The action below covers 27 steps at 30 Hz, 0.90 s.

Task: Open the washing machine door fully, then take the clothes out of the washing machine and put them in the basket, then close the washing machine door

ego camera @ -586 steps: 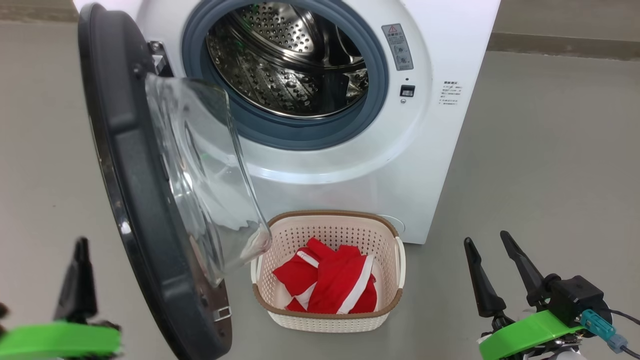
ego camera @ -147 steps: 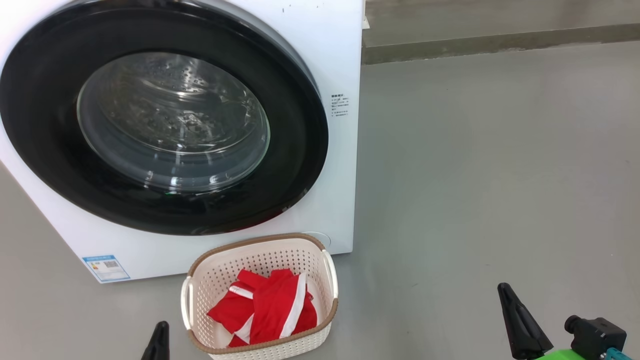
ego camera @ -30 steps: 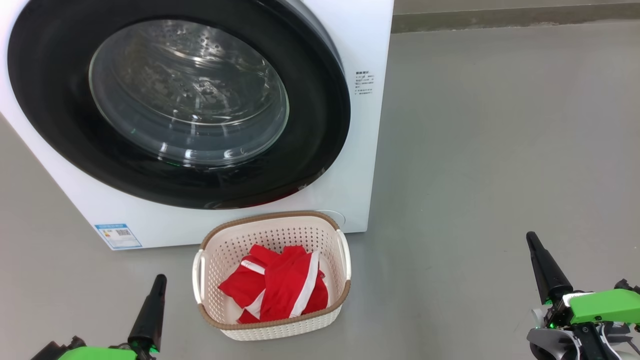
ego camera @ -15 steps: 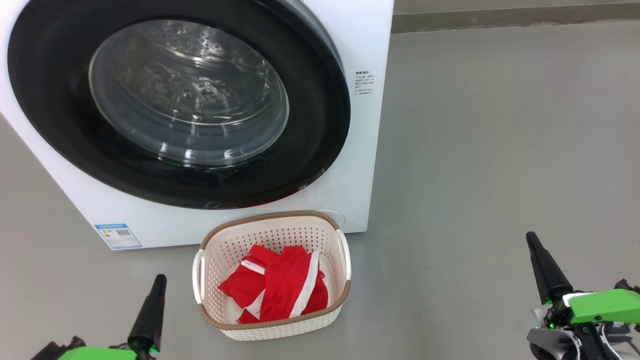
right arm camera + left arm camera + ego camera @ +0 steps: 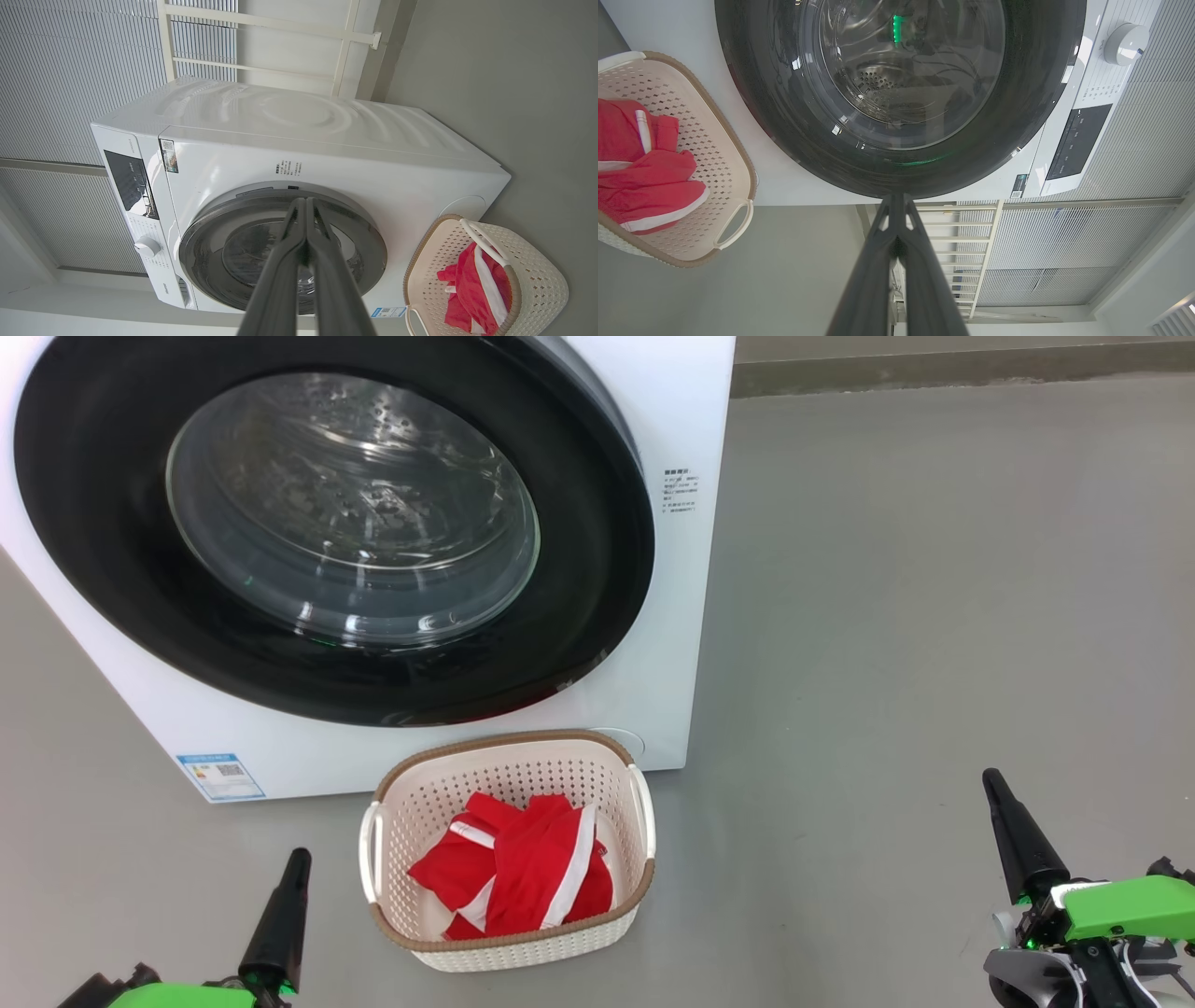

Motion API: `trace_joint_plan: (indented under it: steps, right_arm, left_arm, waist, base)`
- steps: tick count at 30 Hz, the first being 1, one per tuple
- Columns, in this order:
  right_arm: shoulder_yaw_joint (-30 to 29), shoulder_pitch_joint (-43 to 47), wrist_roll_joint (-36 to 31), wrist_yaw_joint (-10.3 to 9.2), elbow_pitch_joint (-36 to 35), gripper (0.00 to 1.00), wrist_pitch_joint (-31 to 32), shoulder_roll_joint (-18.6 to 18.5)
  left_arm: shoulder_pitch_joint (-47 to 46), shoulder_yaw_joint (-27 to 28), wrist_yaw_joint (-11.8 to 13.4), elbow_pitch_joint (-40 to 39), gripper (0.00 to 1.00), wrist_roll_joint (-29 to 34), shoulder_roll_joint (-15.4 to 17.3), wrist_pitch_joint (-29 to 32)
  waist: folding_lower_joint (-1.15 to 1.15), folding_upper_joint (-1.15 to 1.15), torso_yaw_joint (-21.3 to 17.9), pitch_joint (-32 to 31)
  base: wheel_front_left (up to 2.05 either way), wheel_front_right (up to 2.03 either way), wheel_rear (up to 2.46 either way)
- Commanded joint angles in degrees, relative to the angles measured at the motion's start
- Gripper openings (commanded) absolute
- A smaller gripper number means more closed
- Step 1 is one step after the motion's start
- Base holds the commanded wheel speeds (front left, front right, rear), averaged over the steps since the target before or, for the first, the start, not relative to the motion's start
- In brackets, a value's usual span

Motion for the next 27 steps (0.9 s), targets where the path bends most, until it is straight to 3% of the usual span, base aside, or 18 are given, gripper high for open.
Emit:
trace_joint_plan:
  steps: [1, 27]
  right_arm:
    - [0.8, -2.4, 0.0, 0.03, -1.4, 0.0, 0.2, -0.3]
    - [0.7, -2.4, -0.1, 0.03, -1.4, 0.0, 0.3, -0.2]
  left_arm:
    - [-2.3, 2.0, -0.4, -1.2, 0.0, -0.4, 1.0, 0.4]
    - [-2.3, 1.9, -0.4, -1.2, 0.0, -0.4, 1.0, 0.4]
  waist:
    - [0.0, 0.0, 0.0, 0.0]
    - [0.0, 0.0, 0.0, 0.0]
  base:
    - [0.0, 0.0, 0.0]
    - [0.0, 0.0, 0.0]
